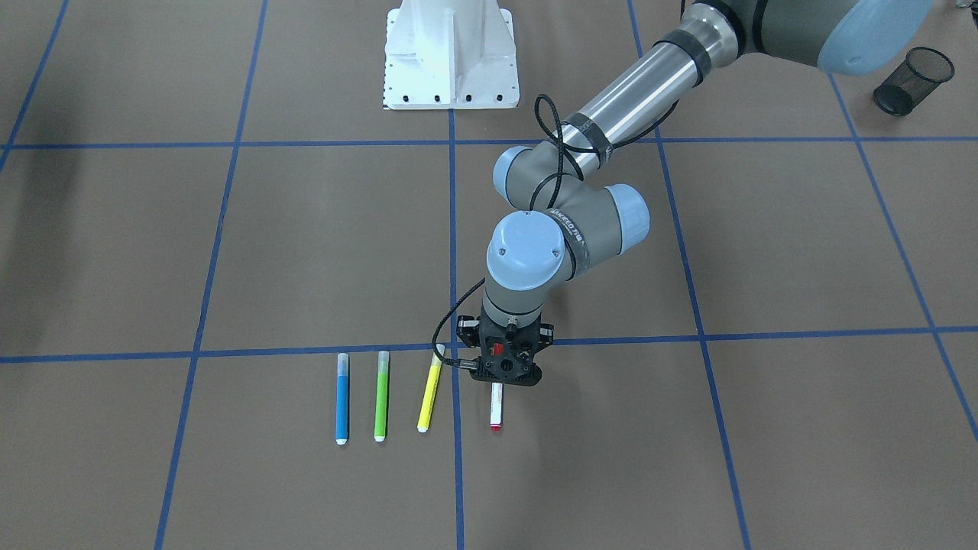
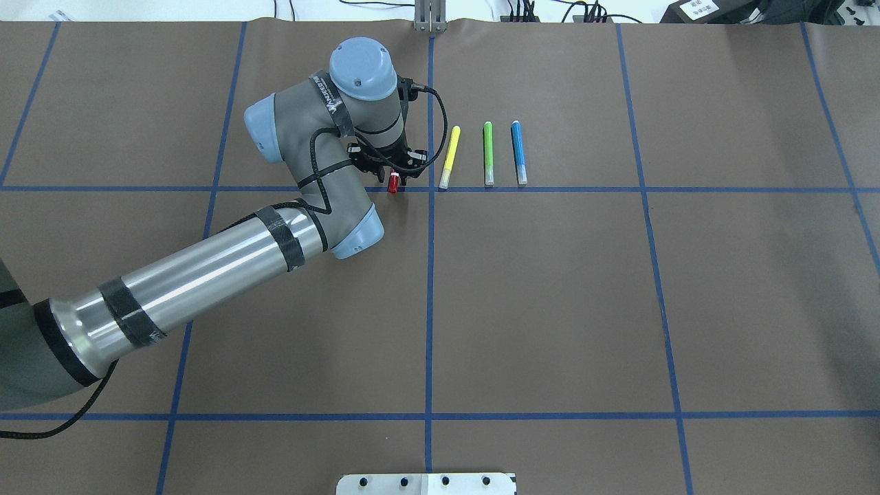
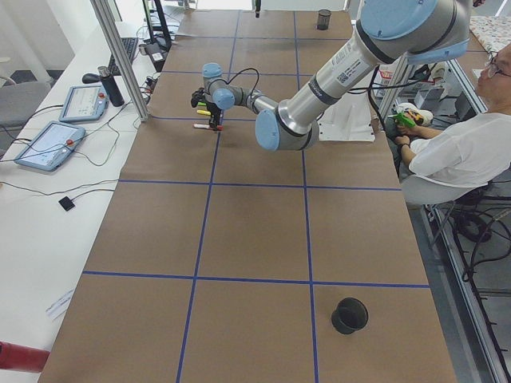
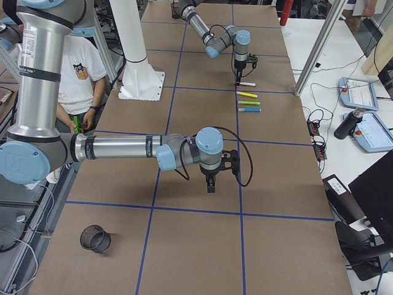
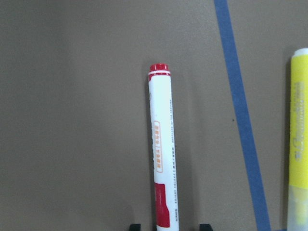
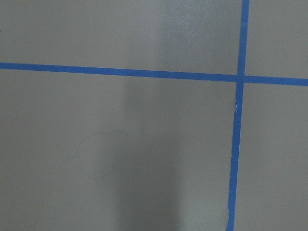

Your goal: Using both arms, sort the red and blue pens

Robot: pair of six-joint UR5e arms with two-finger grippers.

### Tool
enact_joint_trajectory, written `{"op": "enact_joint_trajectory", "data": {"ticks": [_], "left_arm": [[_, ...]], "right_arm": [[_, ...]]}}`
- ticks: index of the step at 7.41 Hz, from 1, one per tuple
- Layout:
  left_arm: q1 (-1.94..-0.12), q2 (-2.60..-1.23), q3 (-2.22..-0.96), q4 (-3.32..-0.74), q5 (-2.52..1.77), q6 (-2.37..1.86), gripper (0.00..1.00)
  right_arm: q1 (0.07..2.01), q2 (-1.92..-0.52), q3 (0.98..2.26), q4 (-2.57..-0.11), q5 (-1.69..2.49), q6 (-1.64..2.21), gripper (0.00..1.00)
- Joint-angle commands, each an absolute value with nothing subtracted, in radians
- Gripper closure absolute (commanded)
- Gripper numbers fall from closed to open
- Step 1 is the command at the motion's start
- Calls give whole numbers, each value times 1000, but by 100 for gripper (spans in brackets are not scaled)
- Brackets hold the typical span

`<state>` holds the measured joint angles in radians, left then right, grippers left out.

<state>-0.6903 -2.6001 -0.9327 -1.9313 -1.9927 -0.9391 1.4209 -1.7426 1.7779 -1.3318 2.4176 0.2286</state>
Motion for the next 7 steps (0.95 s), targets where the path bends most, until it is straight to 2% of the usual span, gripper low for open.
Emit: {"op": "enact_joint_trajectory", "data": {"ticks": [1, 2, 3, 5, 7], "left_arm": [[-690, -2600, -931, -1930, -1993, -940, 71], [-690, -2600, -933, -1928, -1993, -942, 94], [-690, -2600, -936, -1928, -1993, -946, 100], [-696, -2597, -960, -1922, -1996, -954, 100], [-716, -2518, -1065, -1916, -2003, -956, 100]], "right_arm": [[1419, -1743, 1778, -1333, 2418, 229, 0], [1419, -1743, 1778, -1333, 2418, 229, 0], [1419, -1743, 1778, -1332, 2418, 229, 0], [1419, -1743, 1778, -1331, 2418, 229, 0], [1419, -1743, 1778, -1331, 2416, 229, 0]]}}
